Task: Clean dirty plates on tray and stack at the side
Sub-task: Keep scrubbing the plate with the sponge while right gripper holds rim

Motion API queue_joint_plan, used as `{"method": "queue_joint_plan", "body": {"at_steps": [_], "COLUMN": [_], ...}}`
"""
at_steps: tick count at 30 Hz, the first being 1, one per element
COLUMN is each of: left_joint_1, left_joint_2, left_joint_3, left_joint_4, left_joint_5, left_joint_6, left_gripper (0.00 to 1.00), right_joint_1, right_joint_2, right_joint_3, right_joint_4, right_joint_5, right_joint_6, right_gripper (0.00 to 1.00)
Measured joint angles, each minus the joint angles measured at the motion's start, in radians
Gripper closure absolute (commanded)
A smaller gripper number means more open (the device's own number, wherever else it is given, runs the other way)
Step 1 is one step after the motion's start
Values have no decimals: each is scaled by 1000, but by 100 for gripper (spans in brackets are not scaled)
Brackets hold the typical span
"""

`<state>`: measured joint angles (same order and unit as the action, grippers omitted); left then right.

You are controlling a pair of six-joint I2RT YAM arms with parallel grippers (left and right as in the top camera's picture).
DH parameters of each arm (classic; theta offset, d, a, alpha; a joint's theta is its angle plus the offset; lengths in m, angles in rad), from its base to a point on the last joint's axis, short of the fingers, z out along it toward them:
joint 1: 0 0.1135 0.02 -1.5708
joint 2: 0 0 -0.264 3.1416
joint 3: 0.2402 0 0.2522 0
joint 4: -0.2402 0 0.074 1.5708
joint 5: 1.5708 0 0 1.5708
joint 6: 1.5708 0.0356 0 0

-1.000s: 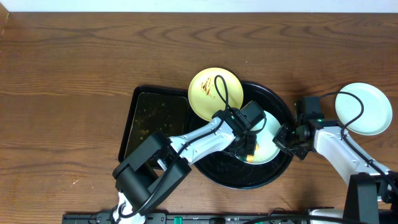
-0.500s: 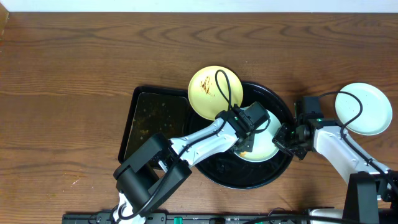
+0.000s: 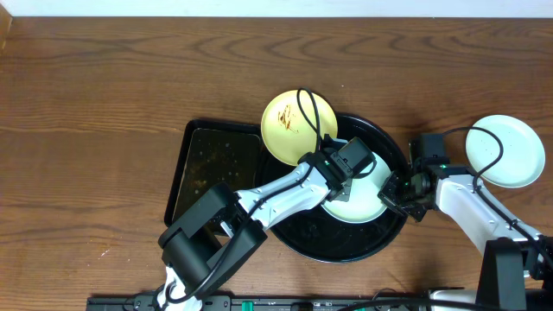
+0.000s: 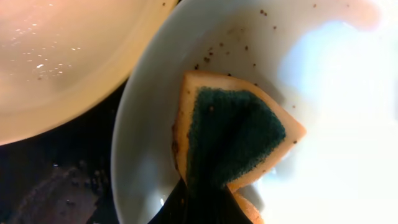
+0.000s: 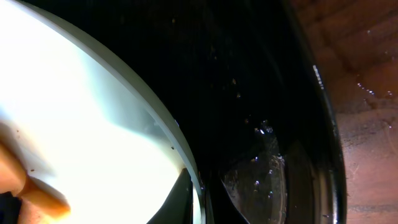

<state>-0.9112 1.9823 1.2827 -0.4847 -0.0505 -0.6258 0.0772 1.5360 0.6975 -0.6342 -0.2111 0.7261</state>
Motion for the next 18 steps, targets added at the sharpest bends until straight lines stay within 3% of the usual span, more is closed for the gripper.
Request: {"method": "queue_joint_plan", "body": {"at_steps": [6,13,18], "left_joint_1": [-35,-45,-44], "left_joint_2": [0,0,0], "left_joint_3": [18,22,73], "left_joint_4": [-1,0,-62], "left_joint_5": [-56,-263,-266], "left_joint_6": [33,131,171], "left_gripper": [93,93,92], "right_joint_1": [0,0,0], "right_joint_2": [0,0,1], "right_joint_3": [0,2,2], "right_joint_4": [-2,-4,-4], "right_joint_5": [0,0,0], "right_joint_6": [-1,-4,-4], "right_gripper": [99,99,99]}}
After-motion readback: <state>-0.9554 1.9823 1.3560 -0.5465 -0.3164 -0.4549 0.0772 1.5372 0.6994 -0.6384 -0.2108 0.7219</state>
